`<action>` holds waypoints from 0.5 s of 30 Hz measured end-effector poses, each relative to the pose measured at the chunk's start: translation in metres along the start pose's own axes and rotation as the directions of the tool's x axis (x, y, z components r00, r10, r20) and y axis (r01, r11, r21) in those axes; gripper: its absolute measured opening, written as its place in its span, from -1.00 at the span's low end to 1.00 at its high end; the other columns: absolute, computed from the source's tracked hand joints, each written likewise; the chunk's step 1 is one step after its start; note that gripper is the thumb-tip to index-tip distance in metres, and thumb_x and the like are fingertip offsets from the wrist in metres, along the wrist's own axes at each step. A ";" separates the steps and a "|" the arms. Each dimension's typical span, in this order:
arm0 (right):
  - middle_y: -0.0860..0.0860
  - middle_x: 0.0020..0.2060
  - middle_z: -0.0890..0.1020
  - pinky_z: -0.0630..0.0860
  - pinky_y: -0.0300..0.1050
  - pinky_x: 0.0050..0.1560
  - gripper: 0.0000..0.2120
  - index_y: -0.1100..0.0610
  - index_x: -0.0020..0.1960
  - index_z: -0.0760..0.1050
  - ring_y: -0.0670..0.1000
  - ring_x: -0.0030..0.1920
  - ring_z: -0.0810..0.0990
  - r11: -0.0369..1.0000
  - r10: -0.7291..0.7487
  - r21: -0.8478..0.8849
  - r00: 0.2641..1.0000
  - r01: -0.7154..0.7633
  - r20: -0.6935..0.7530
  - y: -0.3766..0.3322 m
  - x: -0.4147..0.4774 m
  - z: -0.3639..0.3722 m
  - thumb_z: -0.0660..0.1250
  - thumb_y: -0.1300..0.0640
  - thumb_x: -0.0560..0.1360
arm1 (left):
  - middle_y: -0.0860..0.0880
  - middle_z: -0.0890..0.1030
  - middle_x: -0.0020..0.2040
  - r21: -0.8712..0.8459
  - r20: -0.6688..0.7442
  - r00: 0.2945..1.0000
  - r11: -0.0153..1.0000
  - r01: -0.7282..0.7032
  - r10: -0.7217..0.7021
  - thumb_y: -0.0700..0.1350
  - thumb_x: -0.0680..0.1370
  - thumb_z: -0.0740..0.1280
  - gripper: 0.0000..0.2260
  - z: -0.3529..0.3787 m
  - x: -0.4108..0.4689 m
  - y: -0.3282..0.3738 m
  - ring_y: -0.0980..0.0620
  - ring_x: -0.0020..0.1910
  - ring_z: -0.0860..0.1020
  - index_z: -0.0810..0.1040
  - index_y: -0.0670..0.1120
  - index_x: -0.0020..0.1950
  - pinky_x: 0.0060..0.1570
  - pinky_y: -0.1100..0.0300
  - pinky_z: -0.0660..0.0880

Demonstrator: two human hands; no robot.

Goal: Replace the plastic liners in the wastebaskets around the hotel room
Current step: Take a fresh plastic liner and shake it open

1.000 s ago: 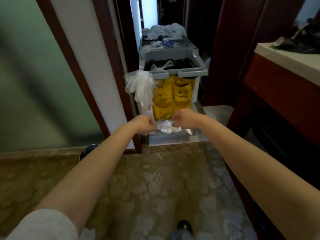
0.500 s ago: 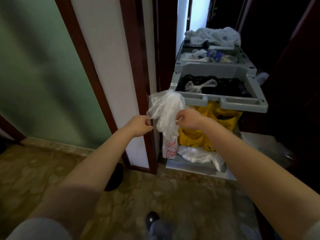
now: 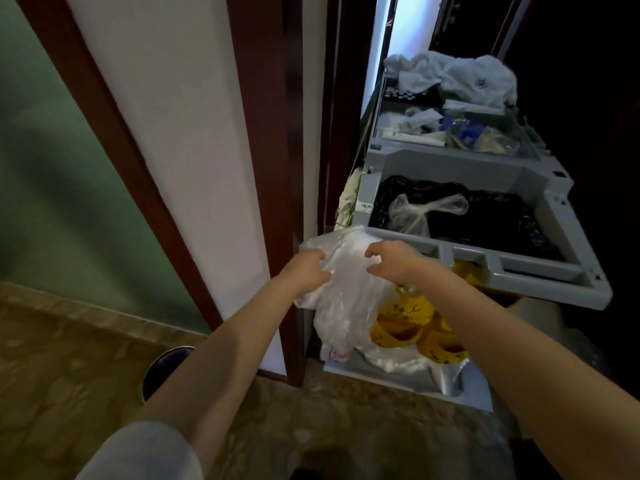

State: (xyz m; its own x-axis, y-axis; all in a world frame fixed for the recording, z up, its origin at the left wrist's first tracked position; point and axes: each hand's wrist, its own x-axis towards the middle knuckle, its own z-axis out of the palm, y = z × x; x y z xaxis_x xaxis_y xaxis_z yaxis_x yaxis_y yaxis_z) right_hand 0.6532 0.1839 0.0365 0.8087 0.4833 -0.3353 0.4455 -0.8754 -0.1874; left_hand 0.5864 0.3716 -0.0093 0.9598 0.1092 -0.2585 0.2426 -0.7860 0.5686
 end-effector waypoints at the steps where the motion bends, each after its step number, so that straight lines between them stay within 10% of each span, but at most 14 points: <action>1: 0.04 0.33 0.49 0.46 -0.05 0.14 -0.57 0.01 0.44 0.36 0.09 0.27 0.47 1.000 -0.001 0.001 1.000 0.001 0.001 0.002 0.007 0.000 0.26 0.00 0.59 | -0.14 0.40 0.36 -0.007 0.019 1.000 1.000 0.001 -0.001 -0.05 0.56 0.31 -0.51 0.004 0.006 0.001 -0.07 0.26 0.44 0.30 -0.11 0.46 0.07 0.23 0.37; 6: 0.03 0.33 0.48 0.43 -0.07 0.18 -0.57 0.00 0.43 0.36 0.08 0.29 0.46 0.995 -0.091 -0.032 0.995 0.092 0.041 0.014 0.044 0.001 0.28 0.01 0.58 | -0.10 0.52 0.08 -0.015 -0.007 0.995 0.995 0.097 -0.097 -0.05 0.56 0.29 -0.67 0.028 0.028 0.000 -0.03 -0.02 0.52 0.37 -0.10 0.29 -0.16 0.16 0.47; 15: 0.05 0.28 0.53 0.41 -0.12 0.16 -0.66 0.08 0.37 0.43 0.08 0.24 0.49 0.925 -0.357 -0.088 0.924 0.371 0.140 0.045 0.078 -0.014 0.21 0.04 0.61 | -0.10 0.55 0.15 0.043 -0.137 0.941 0.947 0.319 -0.311 -0.14 0.60 0.20 -0.73 0.041 0.043 0.018 -0.06 0.08 0.53 0.47 -0.13 0.29 0.05 0.15 0.48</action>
State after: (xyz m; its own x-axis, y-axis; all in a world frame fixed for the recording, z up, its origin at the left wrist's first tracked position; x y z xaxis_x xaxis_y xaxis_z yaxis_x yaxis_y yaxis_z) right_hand 0.7422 0.1824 0.0150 0.5341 0.7592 -0.3719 0.7454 -0.6305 -0.2165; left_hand 0.6261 0.3376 -0.0421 0.8468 0.4303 -0.3127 0.5297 -0.7358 0.4220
